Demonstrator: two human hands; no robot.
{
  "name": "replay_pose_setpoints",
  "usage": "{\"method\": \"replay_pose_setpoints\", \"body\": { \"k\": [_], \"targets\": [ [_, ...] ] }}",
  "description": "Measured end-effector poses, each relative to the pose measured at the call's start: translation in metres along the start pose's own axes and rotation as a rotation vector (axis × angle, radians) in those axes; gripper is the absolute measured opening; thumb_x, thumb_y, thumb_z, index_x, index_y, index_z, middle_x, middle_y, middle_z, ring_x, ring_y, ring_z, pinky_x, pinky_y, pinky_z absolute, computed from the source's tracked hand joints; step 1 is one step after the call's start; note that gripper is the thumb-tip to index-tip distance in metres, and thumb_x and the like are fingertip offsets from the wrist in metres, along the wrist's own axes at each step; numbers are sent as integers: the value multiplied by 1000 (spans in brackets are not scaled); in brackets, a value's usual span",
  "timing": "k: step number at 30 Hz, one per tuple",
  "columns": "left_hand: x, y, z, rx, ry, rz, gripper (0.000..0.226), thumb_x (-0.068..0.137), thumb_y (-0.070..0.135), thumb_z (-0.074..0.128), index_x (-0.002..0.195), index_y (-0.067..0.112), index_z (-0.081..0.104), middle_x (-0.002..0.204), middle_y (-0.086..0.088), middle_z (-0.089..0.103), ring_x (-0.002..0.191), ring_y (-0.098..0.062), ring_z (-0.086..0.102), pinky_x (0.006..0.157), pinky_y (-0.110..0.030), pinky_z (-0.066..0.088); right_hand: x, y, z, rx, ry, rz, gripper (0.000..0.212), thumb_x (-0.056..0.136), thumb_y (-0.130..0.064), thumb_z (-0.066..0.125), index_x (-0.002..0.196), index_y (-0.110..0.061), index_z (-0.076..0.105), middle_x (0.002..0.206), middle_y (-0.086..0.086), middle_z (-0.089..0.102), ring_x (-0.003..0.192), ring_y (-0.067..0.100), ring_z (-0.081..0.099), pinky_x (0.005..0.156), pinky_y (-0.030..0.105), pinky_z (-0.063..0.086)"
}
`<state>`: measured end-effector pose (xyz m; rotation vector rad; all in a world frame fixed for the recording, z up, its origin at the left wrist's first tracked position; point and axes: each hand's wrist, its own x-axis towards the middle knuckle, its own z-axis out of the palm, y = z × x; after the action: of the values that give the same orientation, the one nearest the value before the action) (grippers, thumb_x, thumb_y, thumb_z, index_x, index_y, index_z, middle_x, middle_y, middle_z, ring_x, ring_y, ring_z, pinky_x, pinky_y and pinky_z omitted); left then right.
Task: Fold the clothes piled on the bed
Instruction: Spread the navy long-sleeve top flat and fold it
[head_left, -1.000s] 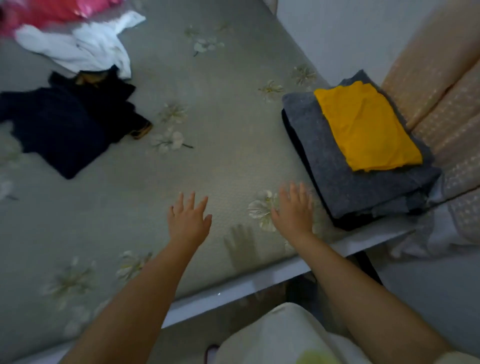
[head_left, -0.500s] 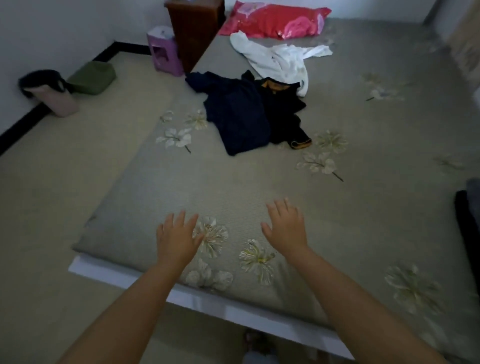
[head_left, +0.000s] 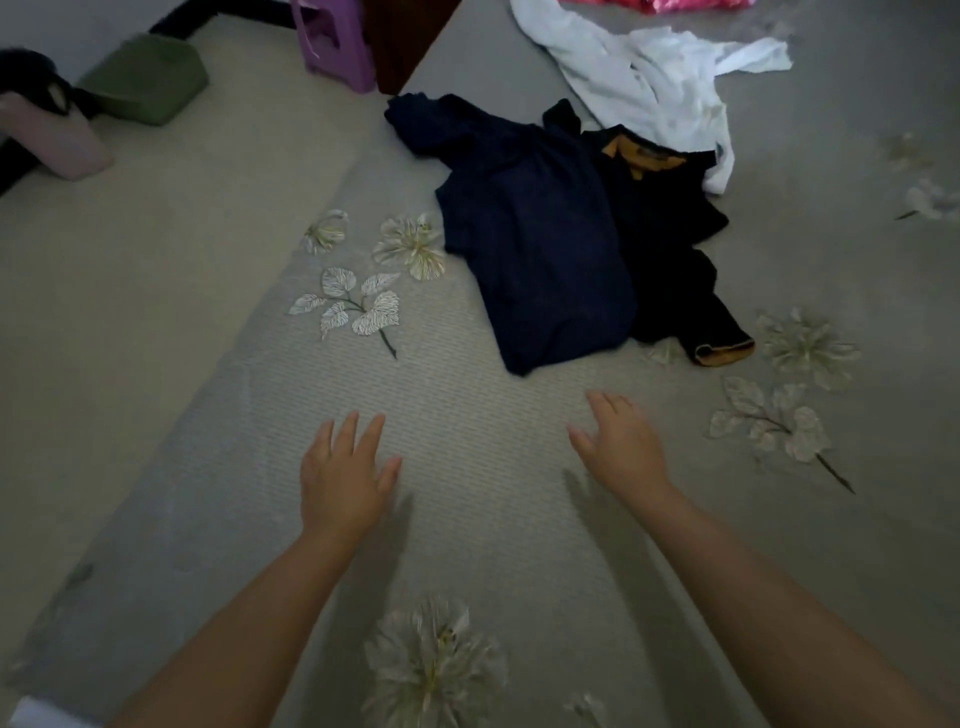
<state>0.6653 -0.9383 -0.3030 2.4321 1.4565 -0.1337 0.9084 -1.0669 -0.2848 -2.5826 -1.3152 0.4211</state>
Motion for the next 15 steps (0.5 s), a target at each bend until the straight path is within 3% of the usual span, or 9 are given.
{"method": "replay_pose_setpoints", "body": {
  "k": [3,6,8,10,12,15],
  "targets": [
    [39,-15,44,-50,-4,-29,70,79,52,24,127,12,55,136,-19,47,127,-46,37,100,-58,30,55,-4,34,33,8,-46,77,80,-56,31,128,1,50,130,21,51,123,35,45,103,43,33],
    [65,-29,75,-33,36,-57,69,79,53,22,130,16,52,141,-15,42,132,-41,33,105,-57,20,92,-15,61,49,94,-51,69,82,-52,46,129,-2,50,138,26,42,130,43,35,104,50,30],
    [69,-33,87,-19,67,-32,62,82,48,29,127,15,56,138,-17,46,128,-42,38,104,-56,19,114,-26,73,43,110,-49,65,87,-46,53,139,-11,38,150,19,23,139,37,17,109,47,20],
    [69,-34,91,-23,78,-18,60,83,47,30,128,15,54,139,-16,45,128,-41,37,105,-47,12,140,-33,80,12,59,12,64,91,-44,48,145,-17,25,154,10,11,141,30,8,111,42,19],
    [70,-36,93,-14,86,-20,59,84,47,30,129,16,52,140,-16,44,130,-39,34,104,-43,7,162,-39,88,-11,38,72,55,94,-38,45,141,-11,33,150,12,22,136,29,20,105,39,27],
    [71,-38,95,31,99,8,56,84,45,34,126,15,55,136,-18,48,128,-34,28,102,-44,10,176,-36,101,-29,148,42,25,96,-16,45,109,1,58,119,18,52,110,30,43,86,28,32]
  ]
}}
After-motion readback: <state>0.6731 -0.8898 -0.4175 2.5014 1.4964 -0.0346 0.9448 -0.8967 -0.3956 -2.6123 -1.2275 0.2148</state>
